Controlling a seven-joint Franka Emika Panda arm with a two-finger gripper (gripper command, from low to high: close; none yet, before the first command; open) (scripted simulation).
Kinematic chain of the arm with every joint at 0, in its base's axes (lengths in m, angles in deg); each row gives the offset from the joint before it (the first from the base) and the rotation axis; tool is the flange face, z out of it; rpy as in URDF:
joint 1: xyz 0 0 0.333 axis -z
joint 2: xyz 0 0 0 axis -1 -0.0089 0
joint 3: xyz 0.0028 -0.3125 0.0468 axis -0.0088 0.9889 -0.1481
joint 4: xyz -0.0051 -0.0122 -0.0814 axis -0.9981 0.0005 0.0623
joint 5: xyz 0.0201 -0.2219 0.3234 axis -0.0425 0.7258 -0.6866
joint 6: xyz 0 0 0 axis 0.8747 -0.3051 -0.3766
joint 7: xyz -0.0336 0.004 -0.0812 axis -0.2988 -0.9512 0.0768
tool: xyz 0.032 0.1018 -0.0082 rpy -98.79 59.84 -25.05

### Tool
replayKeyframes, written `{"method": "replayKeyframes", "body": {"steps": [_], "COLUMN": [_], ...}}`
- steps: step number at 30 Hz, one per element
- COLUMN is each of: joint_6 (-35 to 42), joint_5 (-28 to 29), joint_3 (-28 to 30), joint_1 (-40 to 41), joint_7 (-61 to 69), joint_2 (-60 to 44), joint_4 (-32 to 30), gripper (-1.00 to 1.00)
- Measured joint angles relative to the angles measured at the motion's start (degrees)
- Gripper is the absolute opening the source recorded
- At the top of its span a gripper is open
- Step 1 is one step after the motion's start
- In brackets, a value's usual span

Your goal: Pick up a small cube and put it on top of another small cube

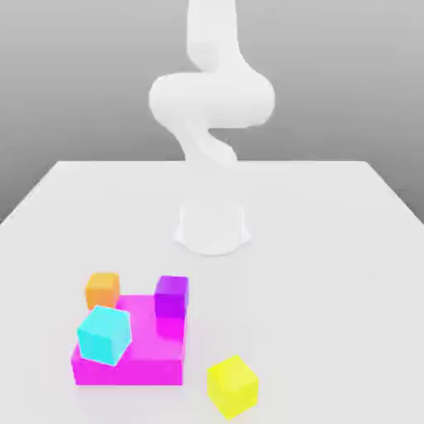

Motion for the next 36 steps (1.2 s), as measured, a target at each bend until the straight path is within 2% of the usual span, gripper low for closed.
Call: {"method": "replayKeyframes", "body": {"steps": [13, 19, 24, 29, 30, 36], "joint_6": [-12.12, -17.7, -22.55, -30.4, -31.74, -32.33], "joint_5": [-4.62, -5.35, -3.08, -4.58, -4.99, -5.1], "joint_3": [4.86, 4.8, 4.81, 3.05, 2.57, 2.3], "joint_1": [-7.26, -8.51, -8.67, -7.36, -6.96, -6.72], "joint_7": [17.71, 24.8, 28.51, 30.63, 30.94, 31.01], "joint_2": [-27.44, -39.83, -49.9, -60.25, -61.92, -62.75], "joint_4": [-7.04, -10.27, -12.91, -11.76, -11.46, -11.31], "gripper": [0.0, 0.0, 0.0, 0.0, -1.0, -1.0]}}
